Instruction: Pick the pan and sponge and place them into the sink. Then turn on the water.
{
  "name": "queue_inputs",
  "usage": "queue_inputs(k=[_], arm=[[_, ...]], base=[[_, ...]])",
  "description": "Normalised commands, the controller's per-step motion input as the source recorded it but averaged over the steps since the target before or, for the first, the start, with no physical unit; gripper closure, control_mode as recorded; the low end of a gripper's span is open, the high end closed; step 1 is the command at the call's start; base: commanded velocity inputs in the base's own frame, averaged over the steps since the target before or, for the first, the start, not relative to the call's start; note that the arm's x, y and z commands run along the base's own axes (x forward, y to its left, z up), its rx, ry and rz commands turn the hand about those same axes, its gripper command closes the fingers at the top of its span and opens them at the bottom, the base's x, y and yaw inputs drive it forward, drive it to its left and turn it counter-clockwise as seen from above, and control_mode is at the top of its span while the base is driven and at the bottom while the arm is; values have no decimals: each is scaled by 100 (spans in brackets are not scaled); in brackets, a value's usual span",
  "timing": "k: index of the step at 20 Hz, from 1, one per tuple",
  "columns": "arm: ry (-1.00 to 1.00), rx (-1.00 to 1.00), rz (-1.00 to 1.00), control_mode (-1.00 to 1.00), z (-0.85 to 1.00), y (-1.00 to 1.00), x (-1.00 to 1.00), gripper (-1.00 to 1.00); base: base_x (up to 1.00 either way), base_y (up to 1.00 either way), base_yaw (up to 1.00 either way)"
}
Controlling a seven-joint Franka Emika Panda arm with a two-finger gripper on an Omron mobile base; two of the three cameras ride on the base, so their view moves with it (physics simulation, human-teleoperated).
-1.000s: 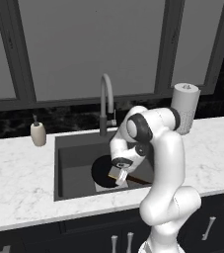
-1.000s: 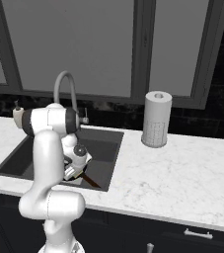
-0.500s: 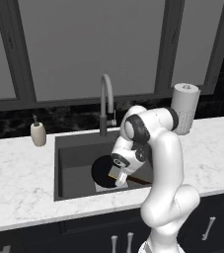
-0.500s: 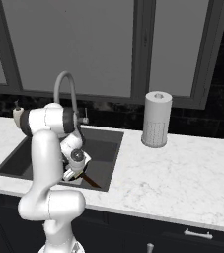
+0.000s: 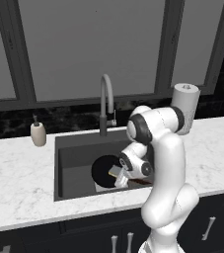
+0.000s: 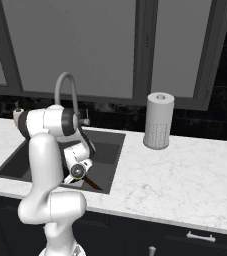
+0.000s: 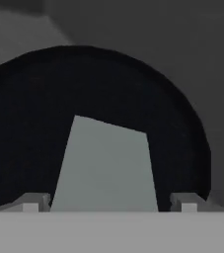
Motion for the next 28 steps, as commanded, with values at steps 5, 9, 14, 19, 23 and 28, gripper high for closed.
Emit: queue_inputs(k=[5, 9, 14, 19, 23, 28], arm=[[-15, 9, 0, -100, 50, -1, 12, -100], [-8, 9, 0, -100, 84, -2, 12, -100], [0, 7, 0, -100, 100, -7, 5, -100], [2, 1, 0, -100, 100, -8, 1, -100], [1, 0, 0, -100, 86, -16, -11, -100], [1, 0, 0, -100, 75, -34, -35, -100]], base=[[0, 0, 0], [0, 0, 0], [0, 0, 0], [0, 0, 0], [0, 0, 0], [0, 0, 0]])
